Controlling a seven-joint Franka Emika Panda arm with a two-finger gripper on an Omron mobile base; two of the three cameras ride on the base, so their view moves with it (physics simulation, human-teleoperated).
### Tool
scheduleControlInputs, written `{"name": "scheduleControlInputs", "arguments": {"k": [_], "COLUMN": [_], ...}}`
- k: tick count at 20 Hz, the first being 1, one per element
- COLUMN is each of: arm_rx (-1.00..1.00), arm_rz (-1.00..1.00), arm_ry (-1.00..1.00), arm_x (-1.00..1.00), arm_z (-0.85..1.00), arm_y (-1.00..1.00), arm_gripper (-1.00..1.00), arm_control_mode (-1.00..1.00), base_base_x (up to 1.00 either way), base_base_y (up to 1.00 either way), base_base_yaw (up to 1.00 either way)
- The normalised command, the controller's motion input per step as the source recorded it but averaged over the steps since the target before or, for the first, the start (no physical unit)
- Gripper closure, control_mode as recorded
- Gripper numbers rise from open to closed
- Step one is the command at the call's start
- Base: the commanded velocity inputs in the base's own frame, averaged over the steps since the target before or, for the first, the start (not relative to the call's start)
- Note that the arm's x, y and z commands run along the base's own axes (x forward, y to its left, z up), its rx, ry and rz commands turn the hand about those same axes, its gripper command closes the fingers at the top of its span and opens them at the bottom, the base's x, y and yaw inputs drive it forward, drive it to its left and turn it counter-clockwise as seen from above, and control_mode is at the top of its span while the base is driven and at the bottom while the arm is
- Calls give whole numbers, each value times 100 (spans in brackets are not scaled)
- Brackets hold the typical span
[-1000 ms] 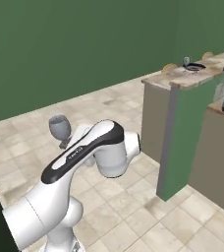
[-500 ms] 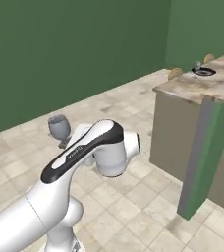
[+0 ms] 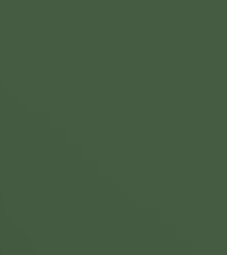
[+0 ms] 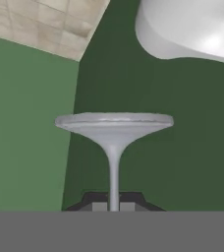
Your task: Retrieve the wine glasses from the counter and place one next to each plate.
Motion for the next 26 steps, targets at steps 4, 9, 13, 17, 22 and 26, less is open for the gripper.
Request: {"name": "scheduleControlInputs", "arguments": {"k": [4, 9, 13, 17, 22, 26], "arm_rx": [0, 0, 0, 0, 0, 0], "arm_rz": [0, 0, 0, 0, 0, 0], "arm_ry": [0, 0, 0, 0, 0, 0], "arm_x": [0, 0, 0, 0, 0, 0], "arm_z": [0, 0, 0, 0, 0, 0], "arm_y": [0, 0, 0, 0, 0, 0], "arm_gripper": [100, 100, 100, 100, 100, 100], "arm_control_mode": [100, 100, 100, 100, 100, 100], "base_base_x": [100, 100, 100, 100, 100, 82], "base_base_y": [100, 100, 100, 100, 100, 100], "base_base_yaw": [-44, -49, -52, -52, -50, -48]}}
